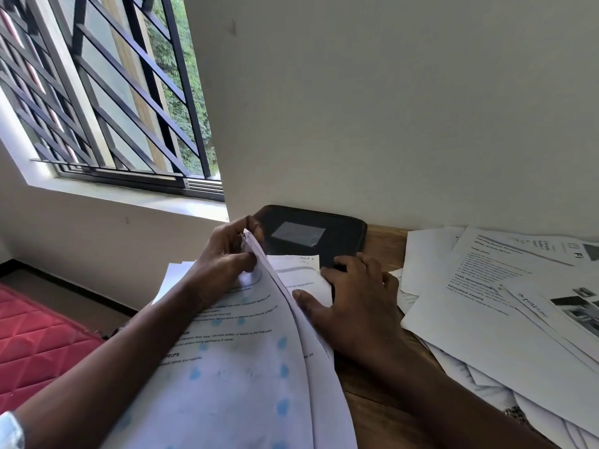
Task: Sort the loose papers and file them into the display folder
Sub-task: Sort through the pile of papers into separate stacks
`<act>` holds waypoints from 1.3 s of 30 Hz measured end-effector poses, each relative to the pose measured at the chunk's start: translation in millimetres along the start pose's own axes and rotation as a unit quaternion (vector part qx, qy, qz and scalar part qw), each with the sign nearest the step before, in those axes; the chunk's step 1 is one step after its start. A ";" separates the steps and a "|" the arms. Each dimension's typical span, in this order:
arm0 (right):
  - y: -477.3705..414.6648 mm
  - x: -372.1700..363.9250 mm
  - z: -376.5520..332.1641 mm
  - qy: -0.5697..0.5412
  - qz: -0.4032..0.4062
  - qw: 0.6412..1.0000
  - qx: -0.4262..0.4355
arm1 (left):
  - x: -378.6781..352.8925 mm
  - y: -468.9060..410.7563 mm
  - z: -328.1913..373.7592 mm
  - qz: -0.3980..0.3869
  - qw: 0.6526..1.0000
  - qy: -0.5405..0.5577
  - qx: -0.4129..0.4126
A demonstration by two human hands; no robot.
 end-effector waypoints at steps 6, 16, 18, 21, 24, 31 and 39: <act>3.1 2.4 -7.3 -0.124 0.048 0.986 0.100 | -5.6 2.4 2.5 -0.034 0.987 -0.156 -0.036; -6.6 9.0 19.5 -0.363 0.069 0.928 -0.041 | -19.0 4.7 -1.4 -0.076 0.945 -0.317 -0.018; 0.3 19.1 19.8 -0.355 0.067 0.932 -0.041 | -20.2 6.8 2.8 -0.070 0.947 -0.312 -0.018; 18.5 39.6 25.0 -0.329 0.083 0.940 -0.043 | -22.0 8.1 8.3 -0.080 0.926 -0.367 -0.037; 42.3 61.6 41.2 -0.286 0.118 0.950 -0.027 | -25.5 3.9 17.0 -0.086 0.892 -0.443 -0.039; 102.2 135.9 133.6 -0.126 0.183 0.973 -0.061 | -117.3 -16.3 72.2 -0.136 0.901 -0.394 -0.122; 166.3 180.6 272.7 -0.031 0.233 0.947 -0.220 | -263.3 -21.9 106.6 -0.310 0.828 -0.447 -0.133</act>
Point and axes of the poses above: each hand's wrist, its own y-axis away from the middle knuckle, its own x-axis out of the back of the hand, z = x × y, the point moved 4 cm from there along -y, towards the middle knuckle, and after that the axes turned 1 degree about -x, right-handed, at the moved point
